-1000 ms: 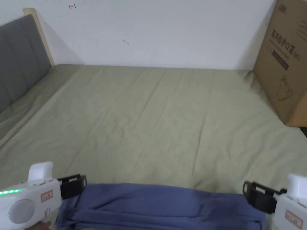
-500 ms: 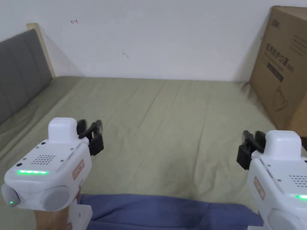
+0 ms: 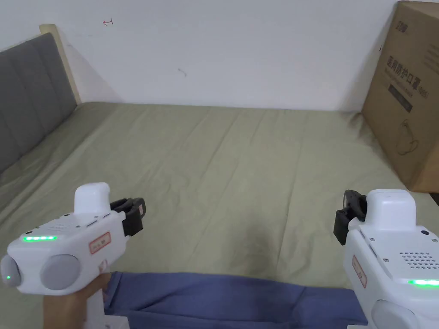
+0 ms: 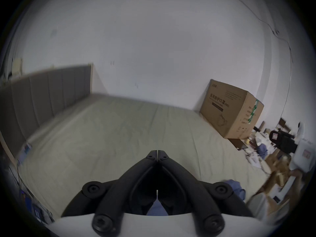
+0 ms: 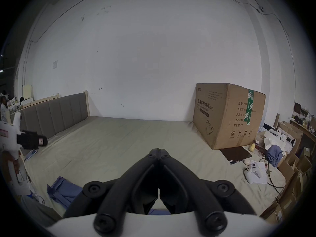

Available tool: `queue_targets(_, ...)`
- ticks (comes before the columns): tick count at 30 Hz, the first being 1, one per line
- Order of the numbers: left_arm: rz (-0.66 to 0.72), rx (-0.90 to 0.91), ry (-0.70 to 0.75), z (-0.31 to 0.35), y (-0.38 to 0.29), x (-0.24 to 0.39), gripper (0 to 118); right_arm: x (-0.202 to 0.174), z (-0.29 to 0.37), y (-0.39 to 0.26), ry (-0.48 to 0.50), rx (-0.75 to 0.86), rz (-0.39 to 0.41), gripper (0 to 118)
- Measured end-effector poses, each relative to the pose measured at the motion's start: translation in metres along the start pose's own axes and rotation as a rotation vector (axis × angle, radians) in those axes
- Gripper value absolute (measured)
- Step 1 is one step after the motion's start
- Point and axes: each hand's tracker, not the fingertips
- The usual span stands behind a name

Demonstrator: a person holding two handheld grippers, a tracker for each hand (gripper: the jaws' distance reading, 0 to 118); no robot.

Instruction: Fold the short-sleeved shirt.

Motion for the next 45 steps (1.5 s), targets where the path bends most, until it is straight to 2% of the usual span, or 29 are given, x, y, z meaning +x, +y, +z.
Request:
queue_targets(3, 0.142, -0.13, -0.054, -0.007, -0.008, -0.042, 0, -0.003, -0.006, -0.001, 0.004, -0.011, 0.001, 0)
queue_targets(10, 0.331, -0.414, -0.052, -0.025, -0.047, -0.139, 0, -0.012, -0.022, -0.009, 0.011, -0.051, -0.005, 0)
queue_targets(11, 0.35, -0.449, -0.056, -0.029, -0.053, -0.15, 6, -0.014, -0.025, -0.011, 0.014, -0.06, -0.005, 0)
queue_targets(12, 0.361, -0.48, -0.033, -0.032, -0.058, -0.16, 25, -0.015, -0.027, -0.012, 0.015, -0.066, -0.005, 0)
queue_targets(15, 0.412, -0.554, -0.001, -0.041, -0.075, -0.181, 92, -0.019, -0.033, -0.02, 0.02, -0.087, 0.0, 0)
queue_targets(16, 0.414, -0.568, 0.009, -0.044, -0.079, -0.186, 98, -0.021, -0.035, -0.022, 0.022, -0.095, 0.002, 0)
queue_targets(20, 0.413, -0.565, 0.015, -0.05, -0.094, -0.186, 98, -0.024, -0.043, -0.033, 0.03, -0.136, 0.017, 0)
queue_targets(23, 0.475, -0.601, -0.005, -0.06, -0.102, -0.189, 96, -0.025, -0.047, -0.039, 0.033, -0.162, 0.037, 0)
queue_targets(26, 0.459, -0.598, 0.002, -0.066, -0.108, -0.181, 61, -0.022, -0.05, -0.042, 0.03, -0.177, 0.046, 0)
queue_targets(29, 0.435, -0.582, 0.021, -0.073, -0.118, -0.186, 27, -0.014, -0.053, -0.044, 0.031, -0.191, 0.022, 0)
queue_targets(30, 0.442, -0.579, 0.013, -0.075, -0.122, -0.191, 12, -0.011, -0.052, -0.045, 0.029, -0.193, 0.019, 0)
queue_targets(31, 0.46, -0.576, -0.004, -0.077, -0.122, -0.188, 8, -0.009, -0.052, -0.046, 0.026, -0.196, 0.019, 0)
queue_targets(32, 0.453, -0.567, 0.01, -0.075, -0.122, -0.179, 8, -0.006, -0.052, -0.046, 0.02, -0.201, 0.02, 0)
queue_targets(35, 0.313, -0.528, 0.05, -0.069, -0.11, -0.166, 6, 0.002, -0.05, -0.045, 0.009, -0.202, 0.008, 0)
queue_targets(41, 0.316, -0.419, 0.051, -0.02, -0.071, -0.164, 5, 0.019, -0.046, -0.041, -0.002, -0.179, -0.039, 0)
queue_targets(43, 0.244, -0.4, 0.11, -0.005, -0.061, -0.166, 5, 0.02, -0.041, -0.039, -0.001, -0.172, -0.052, 0)
queue_targets(45, 0.227, -0.402, 0.165, 0.008, -0.051, -0.172, 4, 0.023, -0.038, -0.038, -0.001, -0.164, -0.058, 0)
